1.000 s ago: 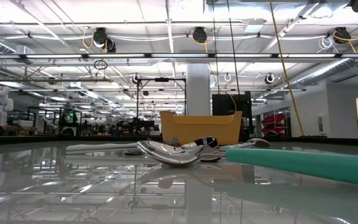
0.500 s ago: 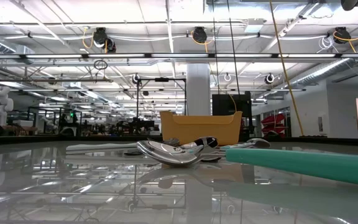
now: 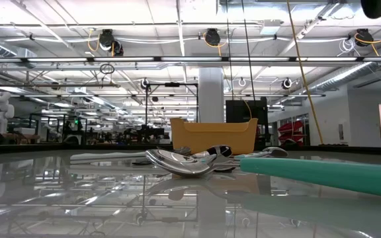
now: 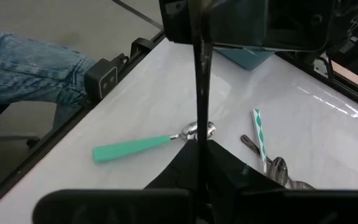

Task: Sort silverware by color (type)
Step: Put the black spoon into the white bin

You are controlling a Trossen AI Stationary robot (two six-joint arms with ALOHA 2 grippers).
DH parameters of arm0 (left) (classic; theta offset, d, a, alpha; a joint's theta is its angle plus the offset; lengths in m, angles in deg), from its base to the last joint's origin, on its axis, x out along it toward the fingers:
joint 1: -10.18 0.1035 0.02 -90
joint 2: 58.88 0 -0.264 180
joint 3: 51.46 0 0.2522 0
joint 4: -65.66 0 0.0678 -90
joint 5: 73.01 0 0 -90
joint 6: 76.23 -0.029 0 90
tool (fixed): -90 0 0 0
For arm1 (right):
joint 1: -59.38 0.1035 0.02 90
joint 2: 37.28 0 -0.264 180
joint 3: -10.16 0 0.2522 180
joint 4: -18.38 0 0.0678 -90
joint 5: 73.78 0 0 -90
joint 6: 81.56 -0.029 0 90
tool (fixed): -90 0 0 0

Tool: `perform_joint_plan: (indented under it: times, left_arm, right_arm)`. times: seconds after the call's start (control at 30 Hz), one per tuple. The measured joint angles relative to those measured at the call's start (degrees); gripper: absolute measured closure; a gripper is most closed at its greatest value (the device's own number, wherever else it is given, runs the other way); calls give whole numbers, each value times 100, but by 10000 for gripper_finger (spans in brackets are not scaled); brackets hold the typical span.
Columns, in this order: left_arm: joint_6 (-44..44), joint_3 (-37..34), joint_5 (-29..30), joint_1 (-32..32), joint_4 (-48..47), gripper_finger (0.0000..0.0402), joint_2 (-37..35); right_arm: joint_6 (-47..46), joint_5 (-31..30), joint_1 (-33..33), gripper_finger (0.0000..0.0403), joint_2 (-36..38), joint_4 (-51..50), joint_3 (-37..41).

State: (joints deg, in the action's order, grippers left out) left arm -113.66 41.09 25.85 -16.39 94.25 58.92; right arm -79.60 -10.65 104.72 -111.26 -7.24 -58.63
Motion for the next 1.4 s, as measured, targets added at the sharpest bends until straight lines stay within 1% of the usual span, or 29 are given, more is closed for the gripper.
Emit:
perform_joint_plan:
  times: [0.07, 0.13, 0.33, 0.47, 0.6, 0.9, 1.07, 1.13, 1.23, 1.33, 1.4]
  left_arm:
    - [105, 0, -1, 27, -26, 376, 0]
    - [232, 0, 4, 51, -45, 391, 0]
    - [419, -2, 52, 108, -141, 394, 0]
    - [562, -2, 329, 121, -135, 394, 0]
    - [792, -2, 896, 123, -122, 398, 1]
    - [1103, -2, 1843, 143, -110, 400, 2]
    - [1472, -2, 2433, 204, -110, 401, 2]
    - [1694, -2, 2499, 252, -112, 401, 2]
    - [1989, -2, 2512, 314, -162, 401, 2]
    - [2185, -2, 2536, 338, -165, 401, 2]
    - [2307, -2, 2727, 346, -165, 401, 2]
  right_arm:
    - [5, 12, 0, 389, -2, -20, 0]
    - [-76, 28, 7, 379, -2, -39, 0]
    - [-334, -110, 0, 329, 4, -6, 0]
    - [-418, -398, 1, 303, 4, -68, 0]
    - [-430, -726, 0, 289, 4, -117, 0]
    - [-803, -1841, 2, 284, 4, -463, 0]
    - [-838, -2153, 2, 284, 4, -472, 0]
    - [-838, -2287, 2, 284, 7, -476, 0]
    - [-844, -2310, -9, 284, 4, -517, 0]
    - [-1032, -2429, -45, 284, 4, -536, 0]
    - [-1224, -2603, -90, 284, 4, -657, 0]
